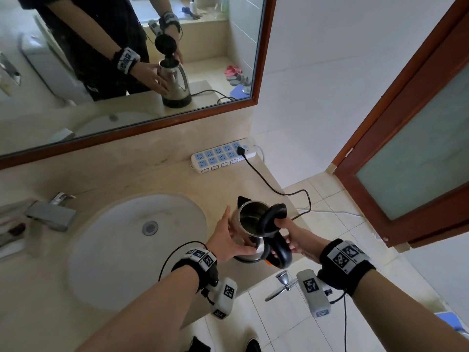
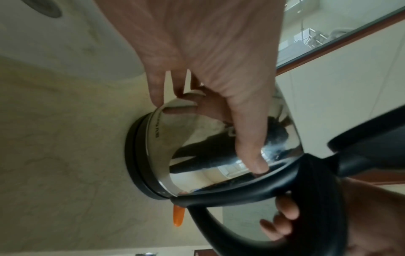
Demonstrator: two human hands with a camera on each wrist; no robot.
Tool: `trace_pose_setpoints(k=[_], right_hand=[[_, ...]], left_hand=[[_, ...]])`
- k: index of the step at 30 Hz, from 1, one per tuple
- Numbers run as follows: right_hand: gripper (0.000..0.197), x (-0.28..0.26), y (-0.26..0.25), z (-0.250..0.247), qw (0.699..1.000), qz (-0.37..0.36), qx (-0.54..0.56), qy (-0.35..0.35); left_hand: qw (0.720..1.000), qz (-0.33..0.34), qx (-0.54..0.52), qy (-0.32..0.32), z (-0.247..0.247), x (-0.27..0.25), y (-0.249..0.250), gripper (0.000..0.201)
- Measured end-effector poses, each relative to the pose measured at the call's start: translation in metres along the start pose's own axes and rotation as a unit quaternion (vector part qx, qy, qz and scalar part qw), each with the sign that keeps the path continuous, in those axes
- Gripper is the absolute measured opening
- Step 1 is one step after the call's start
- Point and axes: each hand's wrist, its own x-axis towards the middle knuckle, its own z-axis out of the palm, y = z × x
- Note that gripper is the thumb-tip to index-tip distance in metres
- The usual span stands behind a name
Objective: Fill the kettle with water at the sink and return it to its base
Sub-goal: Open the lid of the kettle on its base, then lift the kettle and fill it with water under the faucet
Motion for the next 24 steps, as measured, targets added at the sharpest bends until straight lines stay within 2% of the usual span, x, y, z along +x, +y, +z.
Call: trace_pose_setpoints(k=[2,4,8,13,16,19,23,24], right_hand=[[0.088,0.001,0.004,0.002,1.0,-0.016,0.008,-0.012],[0.085,0.003,0.01,0.006,0.999,-0.032,0.03,-0.012],[0.083,0.007,0.016,0.008,0.996,-0.062,0.063,-0.002],[0.073,0.002,0.004,0.004,0.991,-0.117,0.052,-0.023],[0.073,-0.004,-0.009,0.005,0.989,-0.139,0.021,-0.036],[0.075,-0.008,-0.024,0.016,0.985,-0.161,0.001,-0.058],[0.077,-0.003,-0.05,0.049,0.977,-0.189,-0.01,-0.096],[0.077,0.002,-0.056,0.061,0.977,-0.187,-0.015,-0.101]], left_hand=[[1.0,0.011,0.018,0.008,0.004,0.0,-0.002,0.137],[0.999,0.021,0.027,0.025,0.009,-0.001,0.0,0.122],[0.997,0.032,0.013,0.062,0.017,-0.002,0.0,0.142],[0.993,0.05,-0.016,0.11,0.021,-0.015,0.007,0.133],[0.987,0.071,-0.052,0.132,0.016,-0.035,0.019,0.12],[0.977,0.086,-0.089,0.175,0.002,-0.066,0.036,0.125],[0.968,0.104,-0.095,0.21,-0.033,-0.11,0.056,0.087],[0.967,0.098,-0.098,0.213,-0.043,-0.121,0.057,0.082]])
